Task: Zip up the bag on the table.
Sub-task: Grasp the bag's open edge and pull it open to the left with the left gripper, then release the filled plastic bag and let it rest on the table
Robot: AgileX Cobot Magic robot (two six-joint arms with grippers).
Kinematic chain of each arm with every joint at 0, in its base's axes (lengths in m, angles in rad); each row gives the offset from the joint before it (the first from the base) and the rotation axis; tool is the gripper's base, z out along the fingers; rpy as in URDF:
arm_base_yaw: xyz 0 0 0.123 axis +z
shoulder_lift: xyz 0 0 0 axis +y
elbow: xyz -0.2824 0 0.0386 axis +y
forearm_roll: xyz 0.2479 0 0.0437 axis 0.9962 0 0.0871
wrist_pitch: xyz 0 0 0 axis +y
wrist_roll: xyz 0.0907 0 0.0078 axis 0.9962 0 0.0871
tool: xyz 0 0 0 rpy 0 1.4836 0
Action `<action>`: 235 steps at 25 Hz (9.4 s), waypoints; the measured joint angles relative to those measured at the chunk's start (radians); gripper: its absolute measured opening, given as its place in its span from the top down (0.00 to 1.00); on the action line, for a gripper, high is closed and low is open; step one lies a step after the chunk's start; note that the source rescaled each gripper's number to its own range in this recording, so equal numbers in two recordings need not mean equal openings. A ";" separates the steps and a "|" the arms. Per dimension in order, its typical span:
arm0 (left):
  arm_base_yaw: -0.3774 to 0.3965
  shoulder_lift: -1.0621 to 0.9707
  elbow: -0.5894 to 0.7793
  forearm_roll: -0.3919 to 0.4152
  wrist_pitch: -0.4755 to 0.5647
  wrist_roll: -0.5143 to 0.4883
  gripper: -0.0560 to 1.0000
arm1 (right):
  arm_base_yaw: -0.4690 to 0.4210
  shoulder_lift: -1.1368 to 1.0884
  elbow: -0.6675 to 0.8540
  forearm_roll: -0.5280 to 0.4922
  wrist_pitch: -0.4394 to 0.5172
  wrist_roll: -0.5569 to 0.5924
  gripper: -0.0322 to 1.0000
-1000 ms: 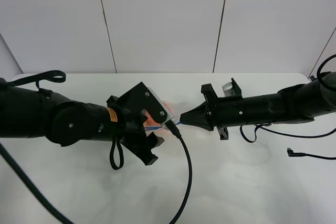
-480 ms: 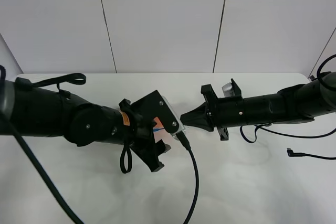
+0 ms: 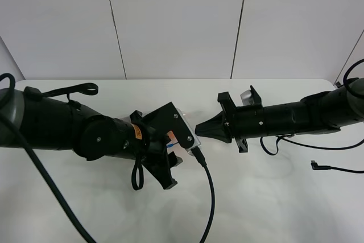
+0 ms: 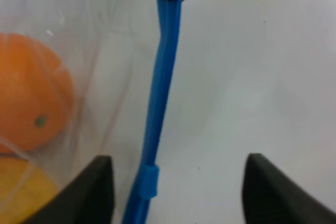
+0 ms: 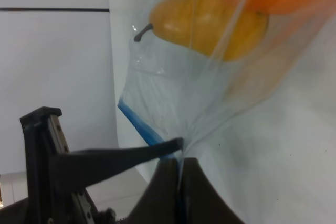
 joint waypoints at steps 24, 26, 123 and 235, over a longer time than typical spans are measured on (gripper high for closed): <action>0.000 0.000 0.000 0.000 -0.059 0.003 0.83 | 0.000 0.000 0.000 -0.014 0.000 0.000 0.97; 0.000 0.000 0.000 0.000 -0.059 0.003 0.89 | 0.000 0.000 0.000 -0.015 0.000 0.000 0.97; 0.542 -0.774 -0.014 0.370 0.638 -0.649 0.04 | 0.008 0.000 -0.002 -0.070 -0.021 -0.049 0.97; 0.542 -1.710 0.337 0.057 1.064 -0.437 0.02 | 0.008 0.000 -0.002 -0.136 -0.108 -0.089 0.97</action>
